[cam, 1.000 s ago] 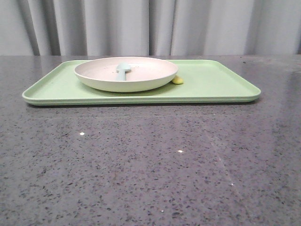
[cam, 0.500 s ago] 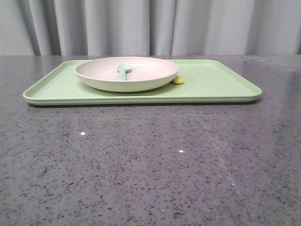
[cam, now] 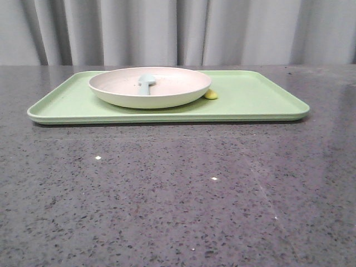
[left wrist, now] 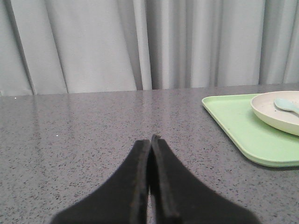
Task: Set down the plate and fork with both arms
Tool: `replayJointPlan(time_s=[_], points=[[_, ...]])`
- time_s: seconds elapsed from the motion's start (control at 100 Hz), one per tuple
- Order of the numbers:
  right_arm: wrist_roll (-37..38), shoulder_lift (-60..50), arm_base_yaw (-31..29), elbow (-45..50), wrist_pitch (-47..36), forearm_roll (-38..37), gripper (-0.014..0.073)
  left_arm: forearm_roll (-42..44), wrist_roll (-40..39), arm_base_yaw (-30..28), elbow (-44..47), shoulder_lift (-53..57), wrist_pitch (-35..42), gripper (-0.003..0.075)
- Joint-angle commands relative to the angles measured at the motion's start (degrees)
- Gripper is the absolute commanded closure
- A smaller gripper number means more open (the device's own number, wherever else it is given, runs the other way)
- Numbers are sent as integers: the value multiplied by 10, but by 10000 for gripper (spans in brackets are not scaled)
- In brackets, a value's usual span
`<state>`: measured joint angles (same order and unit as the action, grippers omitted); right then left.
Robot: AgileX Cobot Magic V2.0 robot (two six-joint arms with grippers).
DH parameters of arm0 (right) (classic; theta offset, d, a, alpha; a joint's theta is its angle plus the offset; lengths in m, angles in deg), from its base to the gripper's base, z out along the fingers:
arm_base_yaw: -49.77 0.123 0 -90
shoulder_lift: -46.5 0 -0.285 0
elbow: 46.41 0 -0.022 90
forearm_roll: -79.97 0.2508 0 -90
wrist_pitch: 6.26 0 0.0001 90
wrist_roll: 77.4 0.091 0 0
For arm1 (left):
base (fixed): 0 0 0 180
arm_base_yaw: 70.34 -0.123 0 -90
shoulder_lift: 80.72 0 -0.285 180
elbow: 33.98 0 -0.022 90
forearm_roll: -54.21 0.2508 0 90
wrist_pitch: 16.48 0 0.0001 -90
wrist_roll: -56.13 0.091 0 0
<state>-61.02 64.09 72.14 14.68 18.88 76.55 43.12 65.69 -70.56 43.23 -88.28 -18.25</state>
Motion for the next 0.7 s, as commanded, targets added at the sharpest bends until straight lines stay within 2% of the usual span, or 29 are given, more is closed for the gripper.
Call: replayJointPlan(time_s=[0.0, 0.13, 0.25, 0.36, 0.51, 0.69], points=[[-2, 6, 1, -14, -42, -7, 662, -4, -3, 5, 7, 18, 46, 741], [-2, 6, 0, -9, -46, -13, 662, -4, -3, 5, 7, 18, 46, 741], [-2, 6, -25, 0, -72, -16, 662, -4, -3, 5, 7, 18, 46, 741], [-10, 6, -80, 23, -135, -18, 662, -4, -3, 5, 7, 18, 46, 741], [-64, 3, -138, 85, -251, -17, 662, -4, -3, 5, 7, 18, 46, 741], [-64, -51, -169, 145, -281, -17, 662, -4, -3, 5, 7, 18, 46, 741]])
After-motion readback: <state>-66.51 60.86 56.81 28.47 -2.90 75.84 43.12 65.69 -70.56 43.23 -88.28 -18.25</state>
